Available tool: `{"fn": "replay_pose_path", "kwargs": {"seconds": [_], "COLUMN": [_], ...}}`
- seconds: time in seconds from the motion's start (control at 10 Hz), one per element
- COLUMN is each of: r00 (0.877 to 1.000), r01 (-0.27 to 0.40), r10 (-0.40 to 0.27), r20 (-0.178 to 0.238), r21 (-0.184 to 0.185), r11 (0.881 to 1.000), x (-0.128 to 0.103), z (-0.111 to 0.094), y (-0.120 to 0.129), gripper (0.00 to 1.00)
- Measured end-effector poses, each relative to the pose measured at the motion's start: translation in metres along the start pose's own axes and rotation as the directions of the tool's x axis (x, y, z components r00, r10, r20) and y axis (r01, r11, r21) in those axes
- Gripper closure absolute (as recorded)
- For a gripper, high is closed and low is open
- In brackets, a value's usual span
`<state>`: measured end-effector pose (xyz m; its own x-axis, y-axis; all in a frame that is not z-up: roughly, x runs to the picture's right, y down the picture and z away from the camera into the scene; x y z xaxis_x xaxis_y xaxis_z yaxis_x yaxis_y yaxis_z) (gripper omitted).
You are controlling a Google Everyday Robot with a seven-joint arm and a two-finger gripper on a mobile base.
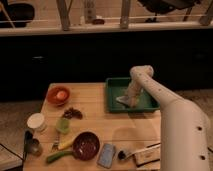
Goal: Place towel in table surface
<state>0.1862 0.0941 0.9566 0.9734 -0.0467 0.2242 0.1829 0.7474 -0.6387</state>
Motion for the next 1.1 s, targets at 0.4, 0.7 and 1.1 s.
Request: {"fn": "replay_pose_path", "kwargs": {"seconds": [0.4,0.7,1.1], "r00": [1.0,0.999,0.995], "r01": [0.0,0.016,0.074], "r10": [0.0,-0.016,-0.07], "r20": [-0.002,-0.028,-0.071], "r21": [-0.008,0.001,0.064], "r11": [1.0,1.0,0.995], "x": [0.001,0.001,-0.014], "z": [-0.003,-0.014,-0.08], "y": [0.003,0.007,0.007], "gripper": [1.0,1.0,1.0]}}
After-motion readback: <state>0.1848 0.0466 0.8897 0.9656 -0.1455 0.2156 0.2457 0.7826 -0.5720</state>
